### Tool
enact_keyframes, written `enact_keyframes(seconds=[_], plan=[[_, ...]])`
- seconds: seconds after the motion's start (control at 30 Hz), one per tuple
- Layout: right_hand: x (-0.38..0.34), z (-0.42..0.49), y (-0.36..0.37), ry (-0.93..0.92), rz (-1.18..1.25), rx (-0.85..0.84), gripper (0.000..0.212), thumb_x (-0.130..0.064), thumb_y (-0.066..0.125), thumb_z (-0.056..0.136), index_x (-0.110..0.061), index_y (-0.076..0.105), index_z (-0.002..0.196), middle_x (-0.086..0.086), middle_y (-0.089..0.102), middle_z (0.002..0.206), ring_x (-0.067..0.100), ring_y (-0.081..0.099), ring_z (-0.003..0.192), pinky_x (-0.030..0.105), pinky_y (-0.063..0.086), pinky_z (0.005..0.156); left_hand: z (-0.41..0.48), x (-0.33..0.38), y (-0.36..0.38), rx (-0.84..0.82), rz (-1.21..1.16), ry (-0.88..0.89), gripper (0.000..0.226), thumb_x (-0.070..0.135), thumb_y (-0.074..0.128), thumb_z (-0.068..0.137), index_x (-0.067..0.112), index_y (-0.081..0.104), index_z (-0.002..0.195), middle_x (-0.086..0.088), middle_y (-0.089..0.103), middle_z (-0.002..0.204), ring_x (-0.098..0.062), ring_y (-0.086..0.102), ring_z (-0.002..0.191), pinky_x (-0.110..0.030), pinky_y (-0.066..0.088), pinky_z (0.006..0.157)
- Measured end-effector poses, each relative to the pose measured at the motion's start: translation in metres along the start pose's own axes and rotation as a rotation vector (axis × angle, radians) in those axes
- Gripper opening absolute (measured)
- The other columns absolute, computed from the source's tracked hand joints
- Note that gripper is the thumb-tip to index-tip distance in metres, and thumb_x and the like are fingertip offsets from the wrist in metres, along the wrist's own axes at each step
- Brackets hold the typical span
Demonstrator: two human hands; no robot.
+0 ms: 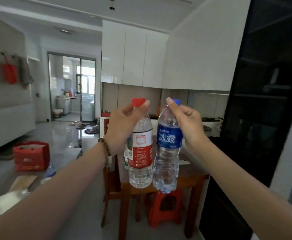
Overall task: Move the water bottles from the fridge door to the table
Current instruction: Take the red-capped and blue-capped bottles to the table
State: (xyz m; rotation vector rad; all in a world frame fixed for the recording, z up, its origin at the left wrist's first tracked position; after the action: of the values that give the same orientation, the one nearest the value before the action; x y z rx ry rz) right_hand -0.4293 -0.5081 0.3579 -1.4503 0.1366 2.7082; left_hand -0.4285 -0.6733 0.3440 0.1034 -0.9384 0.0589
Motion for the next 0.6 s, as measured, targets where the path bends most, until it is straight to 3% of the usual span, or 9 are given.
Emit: enact_keyframes(seconds=[0.13, 0.23, 0.37, 0.47, 0.6], plan=[[0.065, 0.057, 0.009, -0.017, -0.052, -0.037, 0.025, -0.047, 0.068, 0.074, -0.025, 0.073, 0.082, -0.009, 0.075, 0.076, 0.006, 0.070, 0.071, 0.020, 0.052, 0.062, 0.054, -0.064, 0.005, 0.023, 0.067, -0.020, 0.043, 0.058, 0.065, 0.067, 0.022, 0.068, 0.091, 0.009, 0.075, 0.081, -0.006, 0.071, 0.073, -0.019, 0.055, 0.063], [0.113, 0.101, 0.013, -0.032, -0.095, -0.058, 0.020, -0.048, 0.067, 0.075, -0.030, 0.071, 0.083, -0.019, 0.073, 0.077, -0.002, 0.068, 0.072, 0.011, 0.049, 0.059, 0.098, -0.108, 0.011, 0.006, 0.098, -0.018, 0.051, 0.059, 0.065, 0.065, 0.021, 0.064, 0.099, 0.004, 0.075, 0.089, -0.011, 0.071, 0.081, -0.030, 0.057, 0.074], [0.177, 0.158, 0.011, 0.033, -0.102, -0.020, 0.016, -0.049, 0.067, 0.076, -0.034, 0.069, 0.082, -0.021, 0.073, 0.079, -0.003, 0.068, 0.077, 0.014, 0.049, 0.064, 0.146, -0.169, 0.021, -0.034, 0.124, -0.015, 0.031, 0.047, 0.067, 0.076, 0.029, 0.061, 0.100, 0.006, 0.074, 0.091, -0.005, 0.070, 0.084, -0.018, 0.055, 0.067], [0.223, 0.196, 0.005, 0.082, -0.114, 0.008, 0.015, -0.046, 0.067, 0.078, -0.033, 0.071, 0.084, -0.017, 0.074, 0.081, 0.001, 0.068, 0.082, 0.023, 0.051, 0.074, 0.176, -0.217, 0.027, -0.066, 0.176, -0.022, 0.028, 0.042, 0.063, 0.081, 0.028, 0.063, 0.104, 0.007, 0.071, 0.097, -0.003, 0.067, 0.088, -0.017, 0.054, 0.074], [0.289, 0.240, 0.004, 0.146, -0.144, 0.050, 0.023, -0.043, 0.068, 0.079, -0.028, 0.071, 0.096, -0.012, 0.072, 0.090, 0.008, 0.066, 0.089, 0.026, 0.052, 0.077, 0.216, -0.290, 0.033, -0.123, 0.226, -0.035, 0.028, 0.039, 0.060, 0.083, 0.024, 0.063, 0.107, 0.017, 0.065, 0.092, 0.012, 0.060, 0.082, -0.002, 0.045, 0.070]])
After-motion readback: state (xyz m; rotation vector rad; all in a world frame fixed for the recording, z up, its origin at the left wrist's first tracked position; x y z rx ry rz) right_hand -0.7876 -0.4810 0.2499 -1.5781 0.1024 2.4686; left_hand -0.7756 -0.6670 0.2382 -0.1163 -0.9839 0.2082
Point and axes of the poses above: each hand's wrist, its own z-axis towards the middle knuckle, its own y-axis out of the palm, x = y × z, the point moved 1 cm from there along z, towards the middle knuckle
